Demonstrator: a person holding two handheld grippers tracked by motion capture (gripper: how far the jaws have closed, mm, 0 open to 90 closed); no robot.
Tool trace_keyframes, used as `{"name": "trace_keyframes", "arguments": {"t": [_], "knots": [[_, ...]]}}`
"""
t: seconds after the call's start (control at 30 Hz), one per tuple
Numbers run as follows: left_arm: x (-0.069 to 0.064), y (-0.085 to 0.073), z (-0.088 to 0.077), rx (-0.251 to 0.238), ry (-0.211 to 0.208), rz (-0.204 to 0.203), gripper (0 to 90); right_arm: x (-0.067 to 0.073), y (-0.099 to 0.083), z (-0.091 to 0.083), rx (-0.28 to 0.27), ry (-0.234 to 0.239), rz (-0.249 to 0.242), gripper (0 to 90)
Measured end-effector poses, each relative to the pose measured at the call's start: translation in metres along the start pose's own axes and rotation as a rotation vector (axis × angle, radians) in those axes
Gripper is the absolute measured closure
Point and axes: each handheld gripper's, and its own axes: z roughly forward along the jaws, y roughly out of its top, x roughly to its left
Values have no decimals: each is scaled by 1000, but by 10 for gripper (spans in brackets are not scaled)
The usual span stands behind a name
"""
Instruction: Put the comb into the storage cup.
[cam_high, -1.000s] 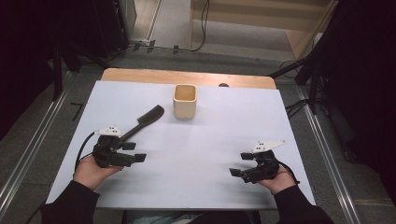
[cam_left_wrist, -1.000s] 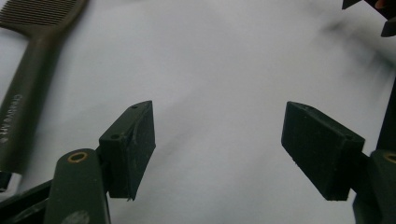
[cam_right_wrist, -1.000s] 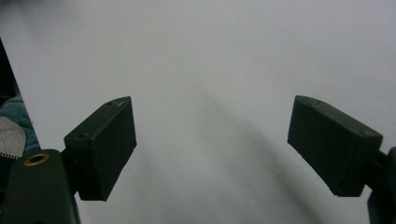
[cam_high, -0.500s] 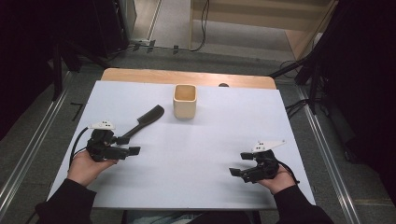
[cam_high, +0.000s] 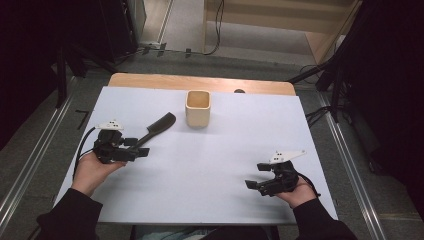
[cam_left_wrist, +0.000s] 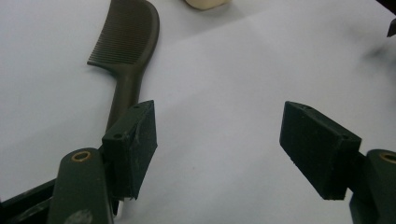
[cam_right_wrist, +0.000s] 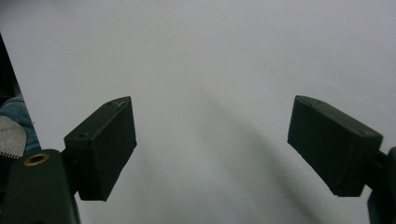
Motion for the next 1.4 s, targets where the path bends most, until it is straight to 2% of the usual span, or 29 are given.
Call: {"name": "trace_keyframes", "arguments": {"t": [0.2,0.33,0.43,0.5,0.63,0.73,0.83,1.17,1.4], "knots": [[6,9,2,1,8,12,281,0,0,0,0,3,-2,136],[12,16,6,19,12,22,281,0,1,0,4,2,0,136],[17,20,10,19,21,15,281,0,1,1,4,7,-7,136],[20,24,13,26,41,21,281,0,2,2,6,6,-9,136],[23,31,17,3,36,15,283,0,2,2,7,8,-4,136],[27,38,23,21,50,-2,295,0,3,2,0,5,-11,136],[31,41,27,27,53,-1,295,0,3,1,-6,6,-12,137],[36,37,28,43,70,17,296,1,4,2,-4,9,-14,136],[38,30,26,42,87,7,296,1,4,2,-3,13,-14,137]]}}
